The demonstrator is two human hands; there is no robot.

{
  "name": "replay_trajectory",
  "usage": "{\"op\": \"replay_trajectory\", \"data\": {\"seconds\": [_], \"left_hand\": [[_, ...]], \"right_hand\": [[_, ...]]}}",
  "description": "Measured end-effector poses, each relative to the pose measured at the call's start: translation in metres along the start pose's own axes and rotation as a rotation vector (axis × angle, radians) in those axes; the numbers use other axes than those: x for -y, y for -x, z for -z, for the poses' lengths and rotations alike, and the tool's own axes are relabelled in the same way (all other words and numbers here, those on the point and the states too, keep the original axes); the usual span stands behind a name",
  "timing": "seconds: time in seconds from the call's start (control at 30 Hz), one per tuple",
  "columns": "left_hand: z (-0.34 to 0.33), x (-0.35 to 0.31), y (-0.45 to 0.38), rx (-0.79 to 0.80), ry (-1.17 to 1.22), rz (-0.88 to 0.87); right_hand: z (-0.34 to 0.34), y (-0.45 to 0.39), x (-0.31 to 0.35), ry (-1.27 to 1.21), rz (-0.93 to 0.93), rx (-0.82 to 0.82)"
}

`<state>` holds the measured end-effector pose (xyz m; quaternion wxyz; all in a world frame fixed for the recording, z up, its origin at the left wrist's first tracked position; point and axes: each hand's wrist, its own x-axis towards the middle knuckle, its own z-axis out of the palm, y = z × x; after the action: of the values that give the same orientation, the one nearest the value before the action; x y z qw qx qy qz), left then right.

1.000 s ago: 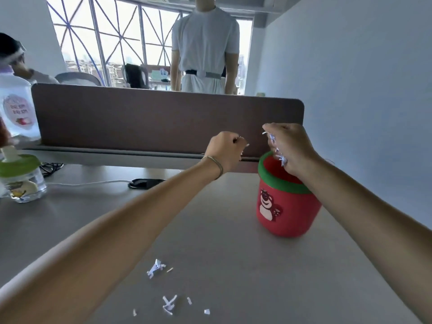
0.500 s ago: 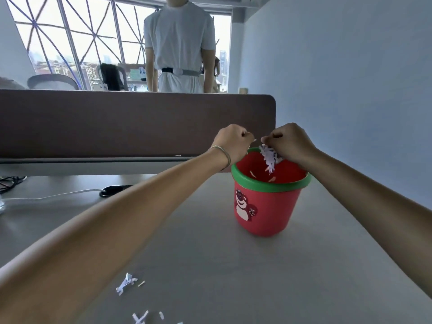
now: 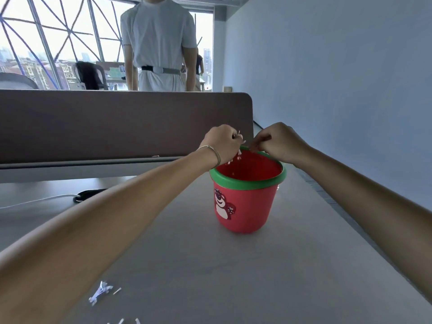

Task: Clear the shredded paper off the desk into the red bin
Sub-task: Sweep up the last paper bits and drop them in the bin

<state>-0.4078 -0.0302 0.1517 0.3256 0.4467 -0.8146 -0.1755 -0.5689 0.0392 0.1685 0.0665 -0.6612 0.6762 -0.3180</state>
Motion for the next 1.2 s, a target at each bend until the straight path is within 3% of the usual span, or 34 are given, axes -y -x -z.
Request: {"op": "replay_trajectory", "data": {"seconds": [0.3,0.57,0.83,1.0,1.2], "left_hand": [[-0.009,-0.006,0.008,0.103,-0.413,-0.148],[-0.006,-0.009,0.010,0.295,-0.487,-0.197],[0.014,-0.011,0.036,0.290,-0.431,-0.259],[0.040,0.011,0.072,0.131,-0.392,-0.333],[0.074,0.059,0.126,0.129,-0.409,-0.212]], "right_hand": [[0.006,0.010,-0.007,-0.039,0.010,0.020],[0.002,0.013,-0.008,-0.040,0.052,0.014],[-0.004,0.025,0.004,0.027,0.146,-0.023],[-0.018,0.038,0.033,-0.005,0.255,-0.128],[-0.067,0.064,0.082,-0.044,0.415,-0.033]]}}
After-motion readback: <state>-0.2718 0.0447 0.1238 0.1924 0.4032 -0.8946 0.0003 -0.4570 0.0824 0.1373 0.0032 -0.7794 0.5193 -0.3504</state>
